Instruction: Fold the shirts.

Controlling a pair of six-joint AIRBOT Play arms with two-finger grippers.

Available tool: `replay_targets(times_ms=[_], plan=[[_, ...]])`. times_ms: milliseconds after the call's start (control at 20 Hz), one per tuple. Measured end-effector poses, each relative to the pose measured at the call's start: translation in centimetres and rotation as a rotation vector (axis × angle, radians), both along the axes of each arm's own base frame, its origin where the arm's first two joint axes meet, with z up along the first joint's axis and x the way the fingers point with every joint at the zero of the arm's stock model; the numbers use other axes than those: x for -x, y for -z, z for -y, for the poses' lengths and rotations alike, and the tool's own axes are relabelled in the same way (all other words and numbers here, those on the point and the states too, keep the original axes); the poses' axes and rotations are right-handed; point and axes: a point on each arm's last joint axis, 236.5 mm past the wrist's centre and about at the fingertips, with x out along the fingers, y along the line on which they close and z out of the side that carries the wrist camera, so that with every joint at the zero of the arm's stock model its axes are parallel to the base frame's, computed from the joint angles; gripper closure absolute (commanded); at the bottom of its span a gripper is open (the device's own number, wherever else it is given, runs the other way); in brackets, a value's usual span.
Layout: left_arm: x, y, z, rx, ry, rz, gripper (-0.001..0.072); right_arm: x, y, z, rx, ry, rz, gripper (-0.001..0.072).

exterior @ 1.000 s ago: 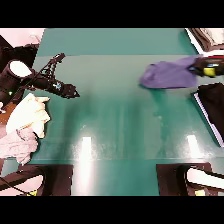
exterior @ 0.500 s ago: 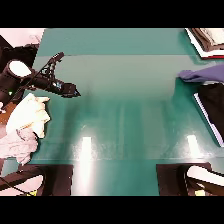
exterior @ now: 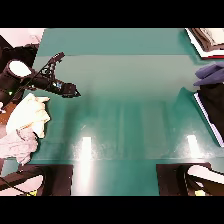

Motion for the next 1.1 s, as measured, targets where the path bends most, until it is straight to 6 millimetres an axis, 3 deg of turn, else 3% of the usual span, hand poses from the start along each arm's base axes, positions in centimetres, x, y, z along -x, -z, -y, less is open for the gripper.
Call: replay_targets(times_ms=[250,700,750,850,900,1000,1100], plan=[[0.0,0.0,0.0,-0.002,0.004,0.001,0.0680,5.0,3.2,1.7,0.064,0.083,-0.240,0.0698],[0.2,0.1,0.0,-0.013,0.042,0.019,0.0681,16.9,10.4,4.9,0.115,0.348,-0.641,0.0690],[0.3,0.1,0.0,-0.014,0.046,0.021,0.0680,18.3,11.0,5.3,0.108,0.380,-0.671,0.0590],[0.3,0.1,0.0,-0.015,0.049,0.024,0.0680,20.8,11.6,6.1,0.097,0.443,-0.709,0.0106],[0.3,0.1,0.0,-0.016,0.050,0.024,0.0680,21.9,11.7,6.4,0.092,0.472,-0.720,0.0046],[0.3,0.1,0.0,-0.016,0.052,0.026,0.0680,23.1,11.8,6.8,0.069,0.520,-0.707,0.0048],[0.3,0.1,0.0,-0.016,0.053,0.026,0.0680,22.7,11.6,6.6,0.025,0.539,-0.656,0.0068]])
